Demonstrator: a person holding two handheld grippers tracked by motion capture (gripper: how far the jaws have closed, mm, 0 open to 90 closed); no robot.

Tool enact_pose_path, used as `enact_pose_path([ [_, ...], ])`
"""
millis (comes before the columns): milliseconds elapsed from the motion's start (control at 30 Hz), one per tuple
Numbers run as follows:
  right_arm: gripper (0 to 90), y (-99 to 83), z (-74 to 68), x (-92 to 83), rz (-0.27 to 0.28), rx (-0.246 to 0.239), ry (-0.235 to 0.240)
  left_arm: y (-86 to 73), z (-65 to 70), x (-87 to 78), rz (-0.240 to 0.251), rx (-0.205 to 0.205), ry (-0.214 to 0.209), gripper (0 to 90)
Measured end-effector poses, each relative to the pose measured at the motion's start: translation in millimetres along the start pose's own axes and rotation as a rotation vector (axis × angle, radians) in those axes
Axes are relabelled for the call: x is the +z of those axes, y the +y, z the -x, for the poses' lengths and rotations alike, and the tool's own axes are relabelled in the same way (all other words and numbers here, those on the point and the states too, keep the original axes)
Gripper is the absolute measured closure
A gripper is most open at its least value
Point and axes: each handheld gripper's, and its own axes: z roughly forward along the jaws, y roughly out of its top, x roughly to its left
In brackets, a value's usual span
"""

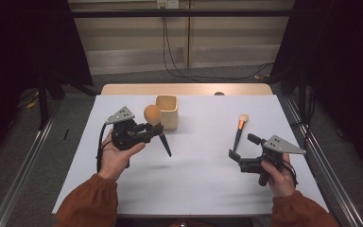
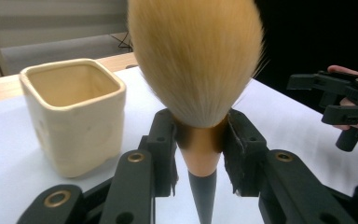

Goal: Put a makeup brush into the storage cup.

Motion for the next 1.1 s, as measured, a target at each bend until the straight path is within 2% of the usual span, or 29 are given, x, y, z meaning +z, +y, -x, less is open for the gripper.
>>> enact_pose_path([
  [167,2.4,-4.8,2.5,-5.0,0.004,0.01,-0.031,6.7,-4.9,-2.5,0.006,0.007,0.018,66.3],
  [267,2.3,-7.2,3.3,-9.1,0.001,-0.008,-0.062,9.9,-8.1,-4.2,0.016,0.004,0.026,66.3],
  [367,1.6,-9.8,4.6,-14.8,-0.002,-0.011,-0.074,11.4,-12.5,-3.6,0.036,-0.029,0.041,66.3],
  [500,0.5,-13.2,6.1,-22.4,0.001,-0.024,-0.097,14.9,-15.8,-2.7,0.045,-0.022,0.063,66.3],
  [600,0.4,-15.3,6.5,-27.4,0.012,-0.046,-0.107,19.6,-16.8,-2.9,0.05,-0.01,0.07,66.3],
  [700,0.2,-17.9,6.8,-29.7,0.009,-0.045,-0.108,25.0,-18.0,-3.0,0.052,0.001,0.081,66.3],
  [833,0.0,-20.5,5.0,-33.0,0.007,-0.067,-0.093,30.6,-21.1,-2.2,0.061,0.0,0.09,66.3],
  [967,0.0,-20.7,5.5,-35.3,0.014,-0.059,-0.092,32.9,-25.1,2.7,0.07,-0.02,0.098,66.3],
  [1100,0.0,-22.9,7.6,-34.8,0.001,-0.054,-0.108,39.4,-24.6,5.3,0.07,-0.003,0.106,66.3],
])
